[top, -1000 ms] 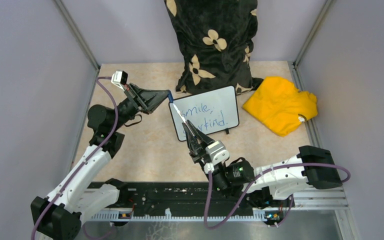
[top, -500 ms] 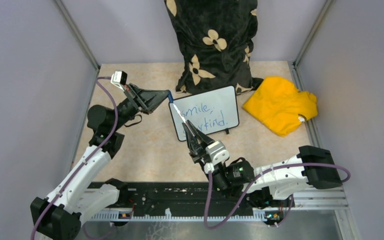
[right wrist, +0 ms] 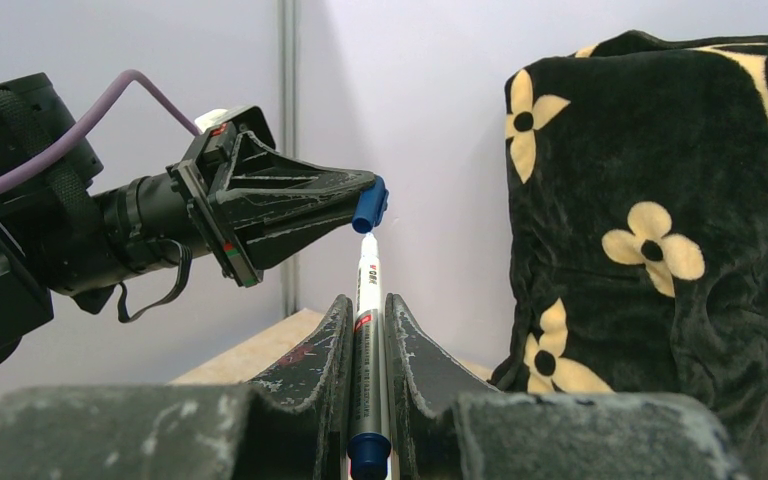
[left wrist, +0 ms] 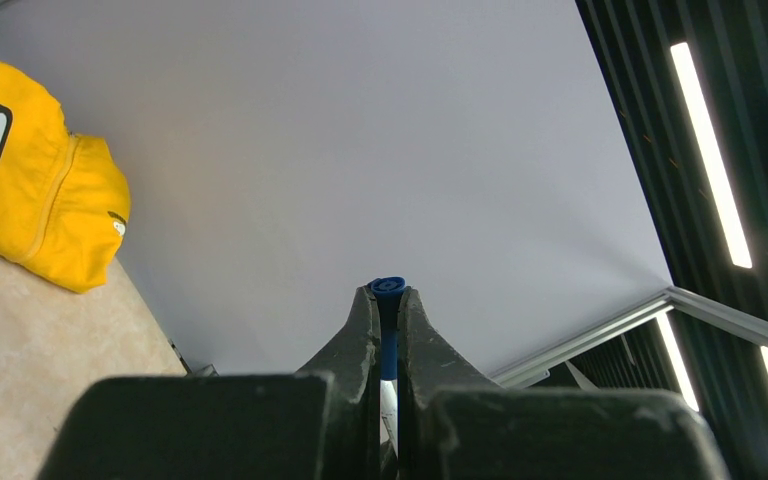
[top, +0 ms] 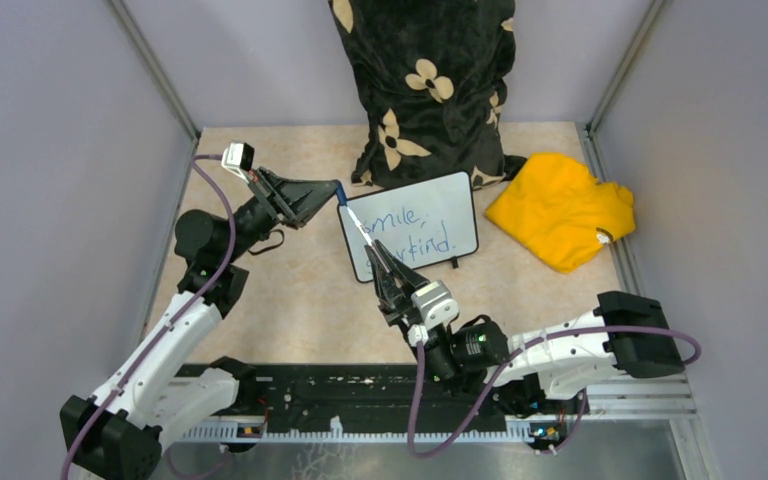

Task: Write a sentence on the whiteboard
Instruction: Close the whiteboard marker at the center of the board, then place the whiteboard marker at the center of the board.

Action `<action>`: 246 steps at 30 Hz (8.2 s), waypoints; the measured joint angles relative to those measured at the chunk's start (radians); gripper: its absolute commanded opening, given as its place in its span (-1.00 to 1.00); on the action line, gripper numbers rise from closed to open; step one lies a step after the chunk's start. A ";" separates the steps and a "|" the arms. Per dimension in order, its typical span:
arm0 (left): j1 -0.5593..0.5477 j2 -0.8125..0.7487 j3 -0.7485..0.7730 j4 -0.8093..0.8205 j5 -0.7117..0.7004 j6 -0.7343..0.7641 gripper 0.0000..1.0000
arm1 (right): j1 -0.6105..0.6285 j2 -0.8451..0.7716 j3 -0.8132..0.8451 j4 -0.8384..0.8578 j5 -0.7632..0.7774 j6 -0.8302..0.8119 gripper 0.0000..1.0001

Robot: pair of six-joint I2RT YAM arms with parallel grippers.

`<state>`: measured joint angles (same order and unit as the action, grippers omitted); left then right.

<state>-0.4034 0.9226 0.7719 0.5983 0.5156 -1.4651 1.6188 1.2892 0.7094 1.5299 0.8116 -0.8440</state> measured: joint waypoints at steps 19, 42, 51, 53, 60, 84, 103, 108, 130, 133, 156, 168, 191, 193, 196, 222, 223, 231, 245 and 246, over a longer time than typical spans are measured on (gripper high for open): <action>-0.004 0.000 -0.003 -0.006 0.001 0.005 -1.00 | 0.000 0.000 0.000 0.000 0.002 0.000 -1.00; -0.055 0.010 -0.005 -0.008 -0.054 0.045 -1.00 | 0.003 0.000 0.000 0.005 0.022 -0.011 -1.00; -0.057 0.008 -0.006 -0.015 -0.056 0.071 -1.00 | 0.003 0.000 0.000 0.004 0.028 -0.031 -1.00; -0.057 0.008 -0.006 -0.016 -0.055 0.081 -1.00 | 0.003 0.000 0.000 0.004 0.029 -0.037 -1.00; -0.061 -0.003 -0.006 -0.036 -0.055 0.123 -1.00 | 0.006 -0.011 0.000 0.003 0.032 -0.042 -1.00; -0.073 -0.021 -0.043 0.003 -0.079 0.000 -1.00 | 0.009 -0.034 -0.001 0.003 0.017 -0.004 -1.00; -0.107 0.032 -0.048 0.104 -0.098 -0.123 -1.00 | -0.013 0.008 0.050 0.011 -0.001 -0.017 -1.00; -0.122 0.032 -0.048 0.126 -0.140 -0.135 -1.00 | -0.030 0.021 0.078 0.011 -0.004 -0.013 -1.00; -0.209 0.047 -0.058 0.179 -0.280 -0.093 -1.00 | -0.065 0.056 0.131 0.016 0.010 0.009 -1.00; -0.216 0.047 -0.058 0.179 -0.290 -0.076 -1.00 | -0.066 0.053 0.130 0.015 0.014 0.010 -1.00; -0.301 0.067 -0.048 0.172 -0.406 0.034 -1.00 | -0.080 0.041 0.115 0.018 0.039 0.014 -1.00; -0.380 0.100 -0.049 0.191 -0.554 0.095 -1.00 | -0.106 0.041 0.115 0.018 0.062 0.010 -1.00; -0.509 -0.102 -0.111 0.034 -0.471 0.335 0.83 | -0.163 -0.153 0.035 -0.145 -0.047 0.254 -1.00; -0.509 -0.103 -0.094 0.011 -0.480 0.375 0.83 | -0.163 -0.177 0.031 -0.188 -0.072 0.295 -1.00; -0.509 -0.094 -0.048 -0.021 -0.490 0.447 0.79 | -0.163 -0.212 0.018 -0.248 -0.108 0.363 -1.00; -0.509 -0.040 0.013 0.016 -0.497 0.557 -0.10 | -0.163 -0.241 0.015 -0.381 -0.187 0.536 -1.00; -0.509 -0.040 0.013 0.018 -0.497 0.554 -0.15 | -0.163 -0.241 0.013 -0.380 -0.190 0.536 -1.00; -0.509 -0.027 -0.009 0.065 -0.494 0.486 -0.10 | -0.163 -0.243 0.001 -0.364 -0.193 0.540 -1.00; -0.496 0.000 -0.090 0.226 -0.463 0.261 -0.38 | -0.163 -0.243 -0.015 -0.359 -0.200 0.541 -1.00; -0.494 0.001 -0.094 0.234 -0.462 0.254 -0.42 | -0.163 -0.243 -0.015 -0.359 -0.203 0.542 -1.00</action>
<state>-0.8974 0.9237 0.6781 0.8322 0.0540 -1.2114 1.4563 1.0462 0.6941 1.1709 0.6090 -0.3023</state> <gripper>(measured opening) 0.348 0.123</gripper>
